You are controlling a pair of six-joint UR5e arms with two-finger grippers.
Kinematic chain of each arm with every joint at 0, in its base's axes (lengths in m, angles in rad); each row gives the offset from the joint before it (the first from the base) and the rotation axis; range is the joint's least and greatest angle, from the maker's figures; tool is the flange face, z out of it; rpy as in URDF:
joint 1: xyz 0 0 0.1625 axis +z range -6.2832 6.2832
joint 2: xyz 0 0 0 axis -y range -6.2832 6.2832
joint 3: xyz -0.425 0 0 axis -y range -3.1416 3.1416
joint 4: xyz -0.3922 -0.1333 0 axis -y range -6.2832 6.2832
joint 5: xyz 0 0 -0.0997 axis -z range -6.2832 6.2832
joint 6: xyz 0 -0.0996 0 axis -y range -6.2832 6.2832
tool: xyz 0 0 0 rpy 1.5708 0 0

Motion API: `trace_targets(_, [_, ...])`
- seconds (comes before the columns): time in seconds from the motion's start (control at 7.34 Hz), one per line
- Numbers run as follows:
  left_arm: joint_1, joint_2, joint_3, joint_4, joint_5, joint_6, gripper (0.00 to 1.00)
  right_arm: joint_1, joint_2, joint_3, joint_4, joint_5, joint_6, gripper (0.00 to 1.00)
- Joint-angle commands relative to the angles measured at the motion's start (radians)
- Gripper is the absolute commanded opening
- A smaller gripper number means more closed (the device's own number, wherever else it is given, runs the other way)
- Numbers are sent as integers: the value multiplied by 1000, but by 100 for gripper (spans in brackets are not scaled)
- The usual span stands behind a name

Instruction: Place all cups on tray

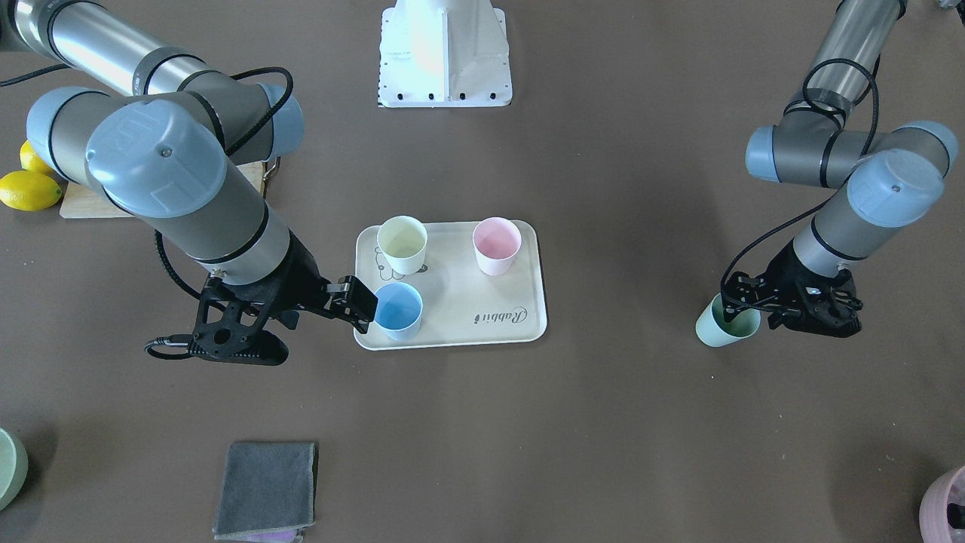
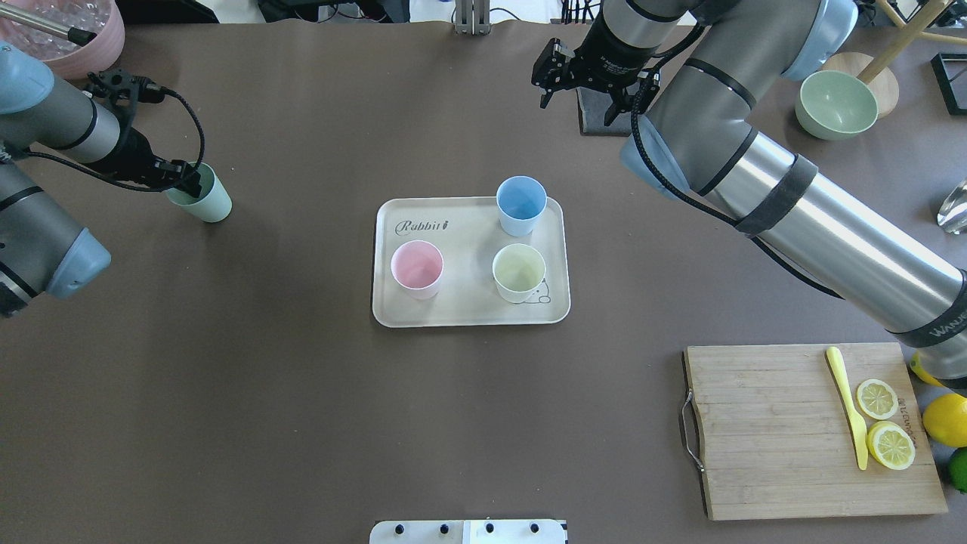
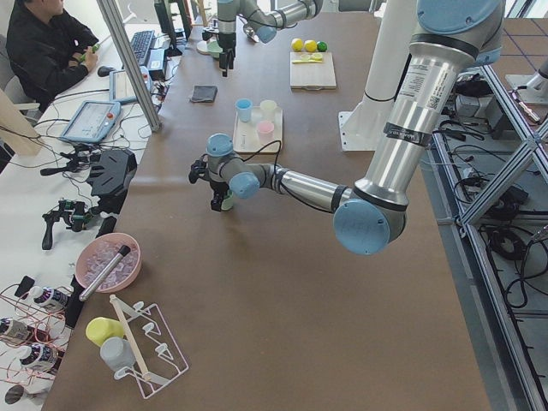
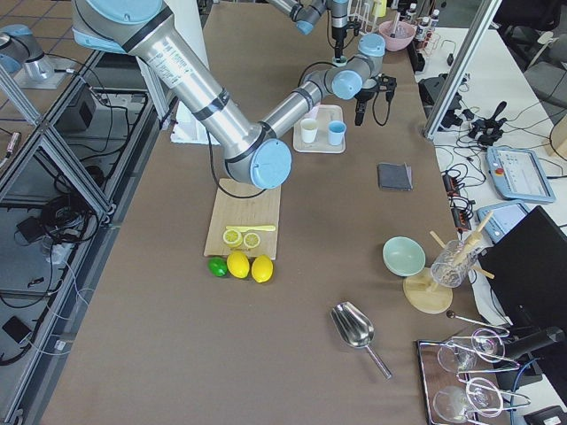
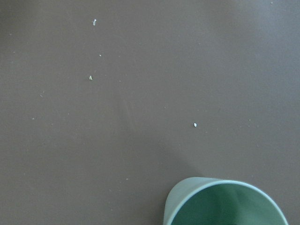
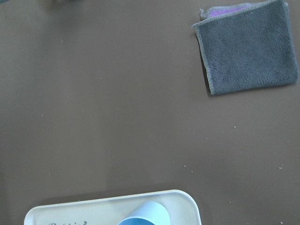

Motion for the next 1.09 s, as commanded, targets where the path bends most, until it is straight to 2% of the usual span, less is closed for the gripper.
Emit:
trace_targets(0.0, [-23,-6,-3,5,-7,5,0,26,1,2,-3,29,-12,100])
trace_targets(0.27, [-90,-23,-14,53,-26,4,0,72,-12,11,-11,73,-34,100])
trace_targets(0.41, [-121,-52,-34,107,-82,4,0,98,-13,38,-75,90,-75,100])
trace_targets(0.54, [-127,-113,-75,221,-87,1,0,110,-21,83,-161,89,-136,100])
trace_targets(0.68, [-123,-174,-111,330,-80,-15,0,130,-41,106,-190,89,-173,100])
trace_targets(0.82, [-106,-225,-131,381,-78,-91,0,153,-70,112,-191,89,-204,100])
trace_targets(0.95, [-39,-268,-132,382,-61,-205,0,176,-123,135,-191,89,-279,100])
